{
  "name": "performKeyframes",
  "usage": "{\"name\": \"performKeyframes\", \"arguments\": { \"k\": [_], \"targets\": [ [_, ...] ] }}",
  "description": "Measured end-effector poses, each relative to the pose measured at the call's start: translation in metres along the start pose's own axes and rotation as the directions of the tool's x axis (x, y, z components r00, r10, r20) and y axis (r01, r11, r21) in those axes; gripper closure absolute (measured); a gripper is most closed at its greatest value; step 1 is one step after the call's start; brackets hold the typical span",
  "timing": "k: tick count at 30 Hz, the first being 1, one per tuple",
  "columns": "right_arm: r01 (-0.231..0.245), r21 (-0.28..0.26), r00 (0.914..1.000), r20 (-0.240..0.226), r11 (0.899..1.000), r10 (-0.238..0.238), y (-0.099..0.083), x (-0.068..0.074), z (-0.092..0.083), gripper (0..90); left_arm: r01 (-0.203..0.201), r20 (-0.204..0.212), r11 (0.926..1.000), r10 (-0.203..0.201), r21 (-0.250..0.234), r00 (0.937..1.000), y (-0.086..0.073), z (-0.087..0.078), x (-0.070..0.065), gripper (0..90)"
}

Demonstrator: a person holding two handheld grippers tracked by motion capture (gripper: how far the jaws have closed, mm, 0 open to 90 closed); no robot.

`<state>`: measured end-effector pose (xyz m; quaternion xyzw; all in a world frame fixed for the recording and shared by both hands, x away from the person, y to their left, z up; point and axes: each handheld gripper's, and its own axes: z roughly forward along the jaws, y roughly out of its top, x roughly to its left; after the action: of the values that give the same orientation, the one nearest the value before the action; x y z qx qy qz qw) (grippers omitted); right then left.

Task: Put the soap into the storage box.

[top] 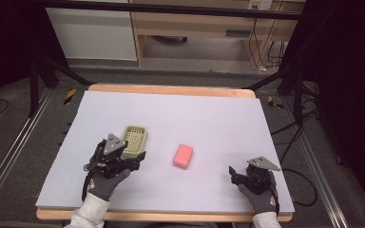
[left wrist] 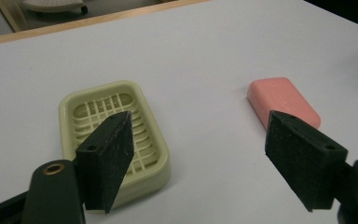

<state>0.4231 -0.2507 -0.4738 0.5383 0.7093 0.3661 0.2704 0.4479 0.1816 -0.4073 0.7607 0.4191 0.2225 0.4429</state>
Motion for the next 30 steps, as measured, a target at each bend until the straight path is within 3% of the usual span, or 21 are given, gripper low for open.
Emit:
{"name": "performKeyframes", "arguments": {
  "k": [14, 30],
  "targets": [
    [0.002, 0.002, 1.0, 0.003, 1.0, -0.002, 0.0, 0.0, 0.0, 18.8, -0.009, 0.025, 0.9999, 0.009, -0.005, 0.9997, 0.014, 0.013, -0.014, 22.7],
    [0.0, 0.003, 1.0, 0.0, 1.0, 0.0, 0.0, 0.0, -0.001, 18.6, -0.046, 0.032, 0.9986, 0.045, 0.027, 0.9985, 0.019, 0.034, -0.028, 22.3]
  ]
}}
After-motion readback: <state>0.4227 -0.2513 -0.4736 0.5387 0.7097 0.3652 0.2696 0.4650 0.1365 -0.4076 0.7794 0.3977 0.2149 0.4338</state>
